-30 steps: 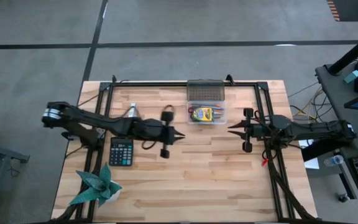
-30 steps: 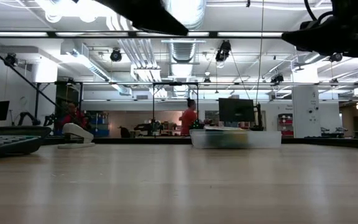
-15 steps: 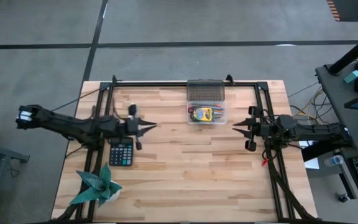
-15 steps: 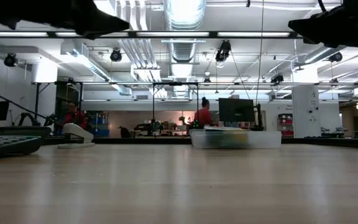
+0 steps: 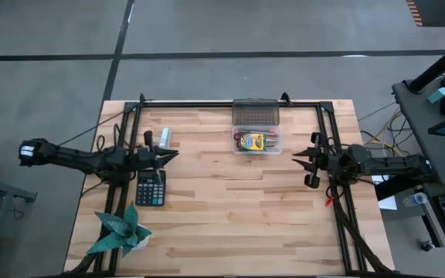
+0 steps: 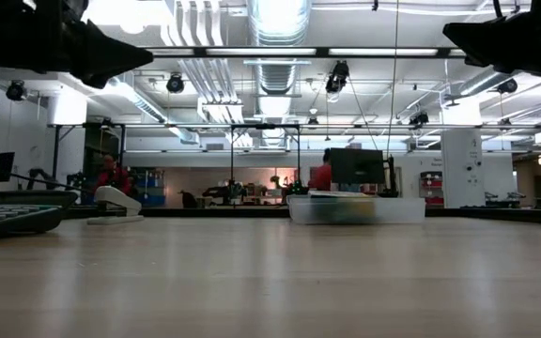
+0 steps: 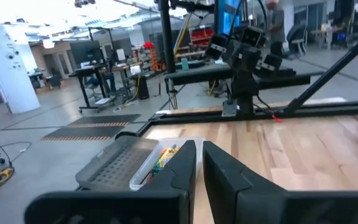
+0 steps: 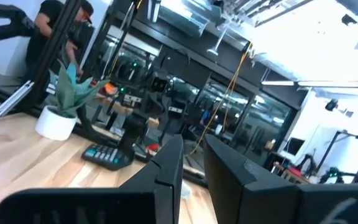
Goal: Pack school essentials
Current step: Return to Home Position
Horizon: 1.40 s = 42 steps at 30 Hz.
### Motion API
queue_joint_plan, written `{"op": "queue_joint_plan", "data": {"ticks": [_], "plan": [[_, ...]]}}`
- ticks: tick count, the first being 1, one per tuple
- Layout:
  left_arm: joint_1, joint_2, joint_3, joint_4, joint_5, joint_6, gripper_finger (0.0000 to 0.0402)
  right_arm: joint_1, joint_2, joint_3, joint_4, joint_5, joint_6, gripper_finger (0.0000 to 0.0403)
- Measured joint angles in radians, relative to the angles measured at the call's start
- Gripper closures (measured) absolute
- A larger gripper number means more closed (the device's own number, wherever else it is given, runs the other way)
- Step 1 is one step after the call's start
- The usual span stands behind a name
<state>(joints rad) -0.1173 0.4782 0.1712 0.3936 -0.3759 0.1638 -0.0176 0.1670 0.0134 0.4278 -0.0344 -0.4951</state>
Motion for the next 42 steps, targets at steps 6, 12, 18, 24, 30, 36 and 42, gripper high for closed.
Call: {"op": "queue_joint_plan", "data": {"ticks": [6, 12, 18, 24, 30, 36, 42], "plan": [[0.000, -0.076, -0.050, 0.000, 0.000, 0.023, 0.0389, 0.000, -0.023, 0.000, -0.013, 0.001, -0.002, 0.0349], [0.000, -0.190, -0.097, -0.018, 0.000, 0.035, 0.0389, 0.000, -0.023, -0.001, -0.026, 0.001, -0.004, 0.0349], [0.000, -0.314, -0.140, -0.052, -0.026, 0.054, 0.0389, 0.000, -0.023, -0.001, -0.026, 0.002, -0.014, 0.0349], [0.000, -0.433, -0.140, -0.176, -0.031, 0.052, 0.0389, 0.000, -0.024, -0.001, -0.026, 0.009, -0.013, 0.0349], [0.000, -0.452, -0.147, -0.205, -0.031, 0.051, 0.0389, 0.000, -0.024, -0.001, -0.026, 0.009, -0.009, 0.0349], [0.000, -0.448, -0.163, -0.232, -0.030, 0.000, 0.0389, 0.000, -0.023, -0.001, -0.039, 0.009, -0.008, 0.0349], [0.000, -0.426, -0.163, -0.248, -0.025, -0.027, 0.0389, -0.002, -0.020, -0.001, -0.073, 0.016, -0.020, 0.0349]]}}
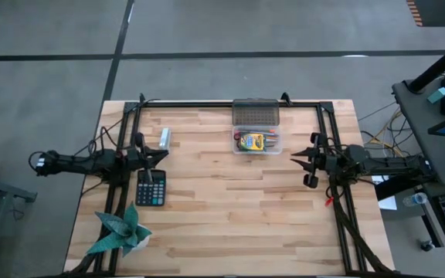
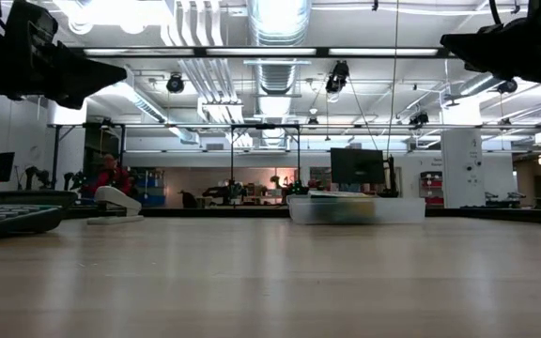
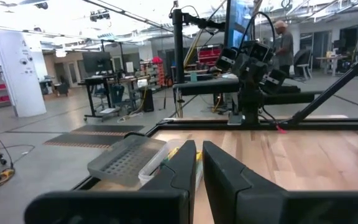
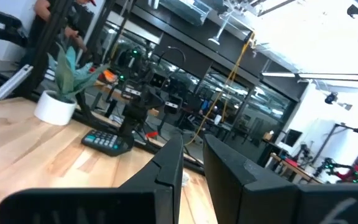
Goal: Pack school essentials
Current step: Return to Home Position
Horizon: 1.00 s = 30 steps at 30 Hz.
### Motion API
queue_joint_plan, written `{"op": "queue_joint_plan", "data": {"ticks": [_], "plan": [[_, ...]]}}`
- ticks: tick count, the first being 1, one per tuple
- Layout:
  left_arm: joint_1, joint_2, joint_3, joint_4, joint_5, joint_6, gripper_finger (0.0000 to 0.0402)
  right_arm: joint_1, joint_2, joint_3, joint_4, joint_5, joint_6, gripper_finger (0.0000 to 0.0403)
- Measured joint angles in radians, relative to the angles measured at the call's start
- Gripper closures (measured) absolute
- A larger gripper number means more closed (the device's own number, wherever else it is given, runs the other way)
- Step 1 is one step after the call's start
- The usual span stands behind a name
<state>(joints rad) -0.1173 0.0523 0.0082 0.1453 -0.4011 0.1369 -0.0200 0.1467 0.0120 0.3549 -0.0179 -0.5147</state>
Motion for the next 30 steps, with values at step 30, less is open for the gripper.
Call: {"op": "queue_joint_plan", "data": {"ticks": [30], "plan": [[0.000, 0.006, -0.003, 0.003, -0.001, 0.000, 0.0389, 0.000, 0.007, 0.000, -0.254, 0.098, 0.569, 0.0349]]}}
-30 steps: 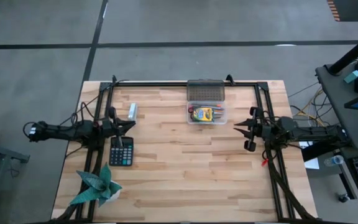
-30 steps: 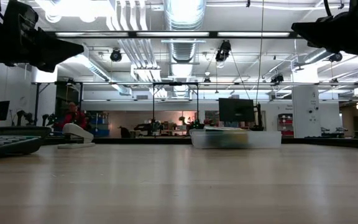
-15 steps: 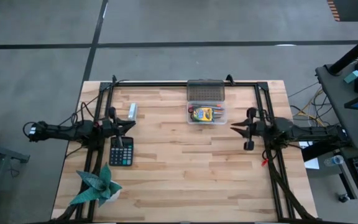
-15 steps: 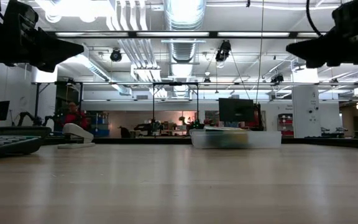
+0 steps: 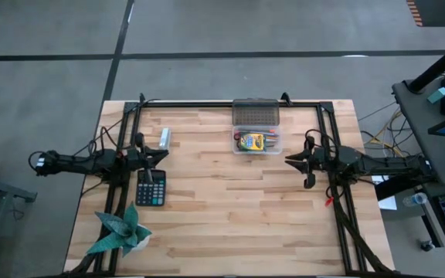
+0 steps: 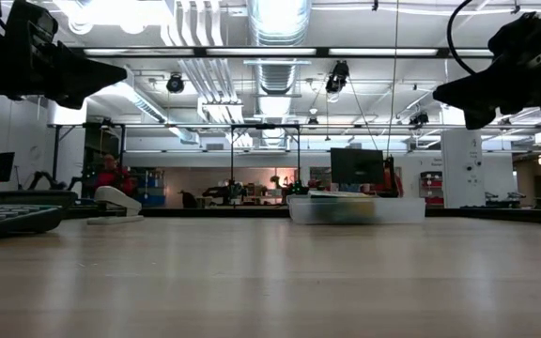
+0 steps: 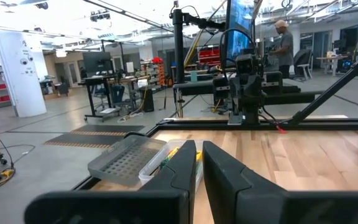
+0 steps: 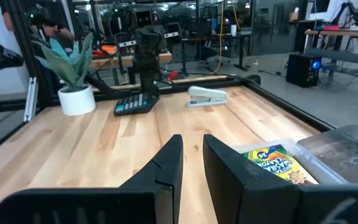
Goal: Pack school essentials
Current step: Return to Home Position
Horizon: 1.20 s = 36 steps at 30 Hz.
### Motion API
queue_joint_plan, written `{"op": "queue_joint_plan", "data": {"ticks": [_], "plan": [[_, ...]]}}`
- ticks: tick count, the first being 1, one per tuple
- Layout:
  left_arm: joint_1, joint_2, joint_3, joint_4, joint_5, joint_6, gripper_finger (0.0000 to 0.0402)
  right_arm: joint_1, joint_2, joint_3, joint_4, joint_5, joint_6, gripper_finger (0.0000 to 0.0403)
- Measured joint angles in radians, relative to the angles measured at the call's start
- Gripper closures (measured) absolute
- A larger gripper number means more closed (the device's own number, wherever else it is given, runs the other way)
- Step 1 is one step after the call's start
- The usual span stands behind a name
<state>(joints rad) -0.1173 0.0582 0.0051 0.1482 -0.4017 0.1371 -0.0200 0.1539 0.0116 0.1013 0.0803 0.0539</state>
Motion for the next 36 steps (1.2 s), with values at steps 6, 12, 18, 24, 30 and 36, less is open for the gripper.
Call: {"op": "queue_joint_plan", "data": {"ticks": [6, 12, 18, 24, 30, 36], "plan": [[0.000, 0.000, 0.000, 0.000, 0.000, 0.000, 0.0389, 0.000, 0.000, 0.000, 0.000, 0.000, -0.028, 0.0349], [0.000, 0.000, -0.001, 0.000, 0.000, 0.000, 0.0389, 0.000, 0.000, 0.000, 0.000, 0.000, -0.027, 0.0349], [0.000, 0.000, -0.001, 0.000, 0.000, 0.000, 0.0389, 0.000, 0.000, 0.000, 0.000, 0.000, -0.027, 0.0349], [0.000, 0.000, -0.001, 0.000, 0.000, 0.000, 0.0389, 0.000, 0.000, 0.000, 0.000, 0.000, -0.028, 0.0349], [0.000, 0.000, -0.001, 0.000, 0.000, 0.000, 0.0389, 0.000, 0.000, 0.000, 0.000, 0.000, -0.028, 0.0349], [0.000, 0.000, -0.001, 0.000, 0.000, 0.000, 0.0389, 0.000, 0.000, 0.000, 0.000, 0.000, -0.028, 0.0349]]}}
